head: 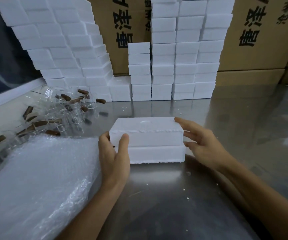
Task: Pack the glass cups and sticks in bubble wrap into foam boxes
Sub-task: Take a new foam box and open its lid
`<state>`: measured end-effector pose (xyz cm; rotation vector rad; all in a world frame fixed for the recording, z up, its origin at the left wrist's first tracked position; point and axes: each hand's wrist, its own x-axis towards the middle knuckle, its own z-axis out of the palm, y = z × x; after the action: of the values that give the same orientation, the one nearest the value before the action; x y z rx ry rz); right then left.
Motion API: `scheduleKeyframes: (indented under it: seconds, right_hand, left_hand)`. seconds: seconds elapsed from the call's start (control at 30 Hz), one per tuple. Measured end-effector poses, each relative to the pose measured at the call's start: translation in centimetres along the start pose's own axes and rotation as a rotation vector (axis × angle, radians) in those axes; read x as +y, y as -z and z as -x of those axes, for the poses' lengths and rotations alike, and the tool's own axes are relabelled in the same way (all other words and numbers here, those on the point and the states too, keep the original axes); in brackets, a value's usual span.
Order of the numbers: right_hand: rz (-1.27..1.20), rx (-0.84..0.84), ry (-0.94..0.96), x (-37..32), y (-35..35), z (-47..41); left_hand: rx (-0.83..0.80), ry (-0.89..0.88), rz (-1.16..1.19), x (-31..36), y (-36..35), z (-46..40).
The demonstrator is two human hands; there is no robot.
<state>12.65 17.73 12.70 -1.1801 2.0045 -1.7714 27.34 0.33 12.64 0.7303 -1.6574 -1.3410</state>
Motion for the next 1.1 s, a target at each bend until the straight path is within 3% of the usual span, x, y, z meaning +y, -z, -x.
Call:
scheduleKeyframes:
  seconds: [0.1, 0.33, 0.5, 0.63, 1.1]
  right_hand:
    - [-0.157, 0.108, -0.127, -0.8, 0.4, 0.2]
    - [-0.036, 0.083, -0.103, -0.5, -0.8, 0.7]
    - [-0.029, 0.106, -0.101, -0.5, -0.8, 0.8]
    - [-0.007, 0.164, -0.134, -0.4, -1.0, 0.7]
    - [0.197, 0.5, -0.21, 0.3, -1.4, 0.6]
  left_hand:
    - [-0.016, 0.0, 0.029, 0.3, 0.3, 0.3]
    - [-0.013, 0.014, 0.06, 0.1, 0.8, 0.2]
    - [-0.181, 0.198, 0.162, 0.7, 1.5, -0.2]
    - [-0.265, 0.236, 0.123, 0.7, 1.5, 0.0]
    - [-0.118, 0.131, -0.184, -1.0, 1.0, -0.7]
